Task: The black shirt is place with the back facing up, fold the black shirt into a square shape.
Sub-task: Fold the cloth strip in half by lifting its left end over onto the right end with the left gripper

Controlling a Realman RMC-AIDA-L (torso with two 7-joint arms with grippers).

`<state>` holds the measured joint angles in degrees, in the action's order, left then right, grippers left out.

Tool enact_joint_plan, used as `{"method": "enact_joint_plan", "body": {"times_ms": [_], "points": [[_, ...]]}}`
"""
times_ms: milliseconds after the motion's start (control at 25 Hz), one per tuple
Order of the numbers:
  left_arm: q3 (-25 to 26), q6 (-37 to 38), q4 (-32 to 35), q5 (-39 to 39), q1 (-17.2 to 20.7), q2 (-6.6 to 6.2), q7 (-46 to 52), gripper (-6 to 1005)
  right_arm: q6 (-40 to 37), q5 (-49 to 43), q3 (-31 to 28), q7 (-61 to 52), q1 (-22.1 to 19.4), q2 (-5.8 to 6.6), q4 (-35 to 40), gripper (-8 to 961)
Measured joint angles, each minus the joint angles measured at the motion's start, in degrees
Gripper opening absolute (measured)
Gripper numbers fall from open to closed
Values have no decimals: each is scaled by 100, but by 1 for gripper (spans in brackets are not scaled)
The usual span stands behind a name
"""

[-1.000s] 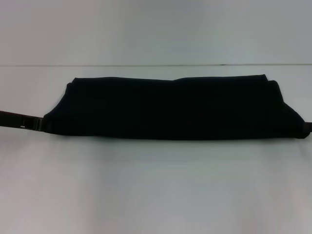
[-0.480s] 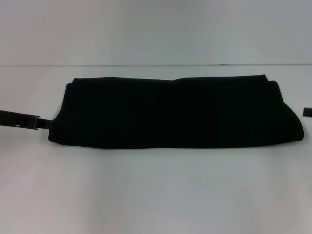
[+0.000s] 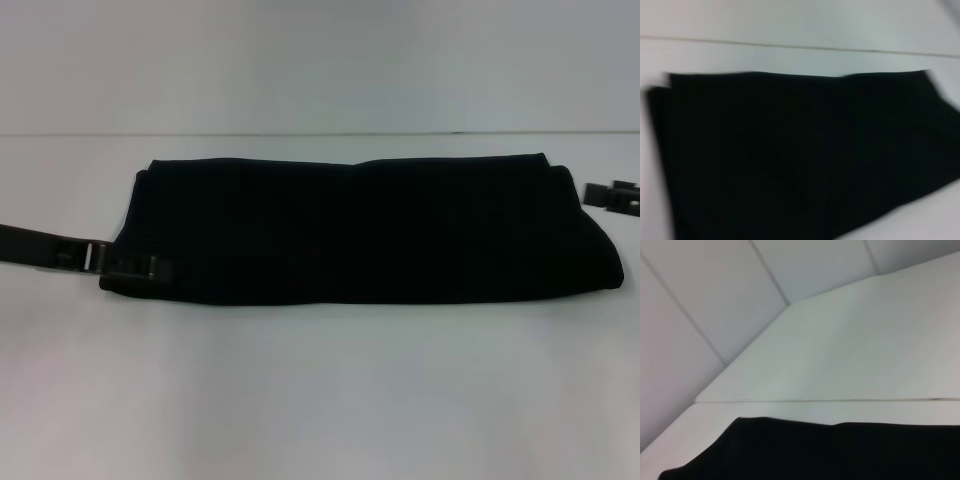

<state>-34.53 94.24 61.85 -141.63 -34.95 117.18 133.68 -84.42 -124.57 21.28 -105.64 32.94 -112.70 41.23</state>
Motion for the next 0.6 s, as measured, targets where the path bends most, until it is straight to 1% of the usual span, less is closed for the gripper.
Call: {"method": "enact_joint_plan", "body": {"times_ms": [40,120,200,320,440,600], "points": [[86,189,-46,96,-18,-15,66,692,7,1,13,105,43,-12,-76,624],[158,330,-91,149,-29,-28,132,746,67,-9,40,299,132,-13,-228,671],[214,424,-358,194,-36,-85,410,799,255,-18,110,440,209,-19,-333,718],[278,357,-851,205,-54,-175,704,799,621,-18,306,503,325,-48,-426,789],[431,255,-1132,209,-75,-208,922,799,807,-22,488,510,418,-63,-440,818],[573,-52,-1368,211,-82,-220,1287,798,906,-25,668,512,579,-58,-441,846]]}}
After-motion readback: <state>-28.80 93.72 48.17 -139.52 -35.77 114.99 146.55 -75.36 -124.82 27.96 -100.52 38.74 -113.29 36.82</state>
